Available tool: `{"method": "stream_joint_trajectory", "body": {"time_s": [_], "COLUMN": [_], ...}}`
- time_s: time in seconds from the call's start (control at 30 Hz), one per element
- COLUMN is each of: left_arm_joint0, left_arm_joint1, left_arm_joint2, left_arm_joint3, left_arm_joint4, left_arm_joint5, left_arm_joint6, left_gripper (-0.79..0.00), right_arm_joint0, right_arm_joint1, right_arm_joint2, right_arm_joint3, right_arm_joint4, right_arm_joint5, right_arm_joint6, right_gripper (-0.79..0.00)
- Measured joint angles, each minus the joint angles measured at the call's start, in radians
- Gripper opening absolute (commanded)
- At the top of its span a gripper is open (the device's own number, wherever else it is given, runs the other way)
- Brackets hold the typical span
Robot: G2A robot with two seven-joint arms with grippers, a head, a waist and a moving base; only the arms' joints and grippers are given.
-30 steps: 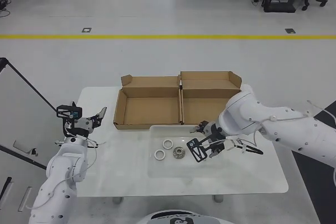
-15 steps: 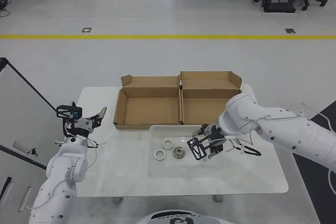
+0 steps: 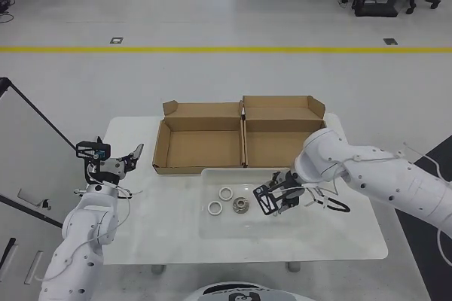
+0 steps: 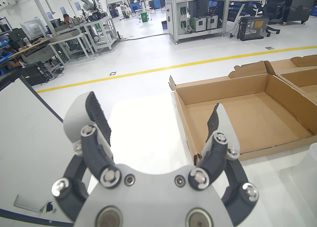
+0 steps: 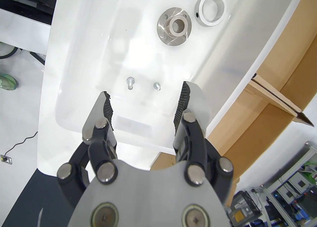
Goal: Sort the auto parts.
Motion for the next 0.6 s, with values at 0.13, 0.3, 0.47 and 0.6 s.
{"method": "stream_joint_trajectory", "body": {"time_s": [0.13,0.3,0.47,0.6], "left_arm_joint0": [0.000,0.000,0.000,0.000], "left_arm_joint1": [0.000,0.000,0.000,0.000], "left_arm_joint2": [0.000,0.000,0.000,0.000], "left_arm_joint3": [0.000,0.000,0.000,0.000], "left_arm_joint4": [0.000,0.000,0.000,0.000], "left_arm_joint5": [0.000,0.000,0.000,0.000], "left_arm_joint6": [0.000,0.000,0.000,0.000], "left_gripper": [0.000,0.000,0.000,0.000], "right_arm_joint0": [-0.016,-0.033,-0.043,-0.057], "right_arm_joint1": [0.001,0.003,0.002,-0.001], "right_arm_joint2": [0.000,0.000,0.000,0.000], "right_arm_joint3": [0.008,0.013,0.021,0.029], "right_arm_joint4": [-0.005,-0.012,-0.014,-0.016], "right_arm_joint5": [0.000,0.000,0.000,0.000], "right_arm_joint6": [0.000,0.000,0.000,0.000], "right_gripper": [-0.366,-0.394,-0.406,-0.413]}}
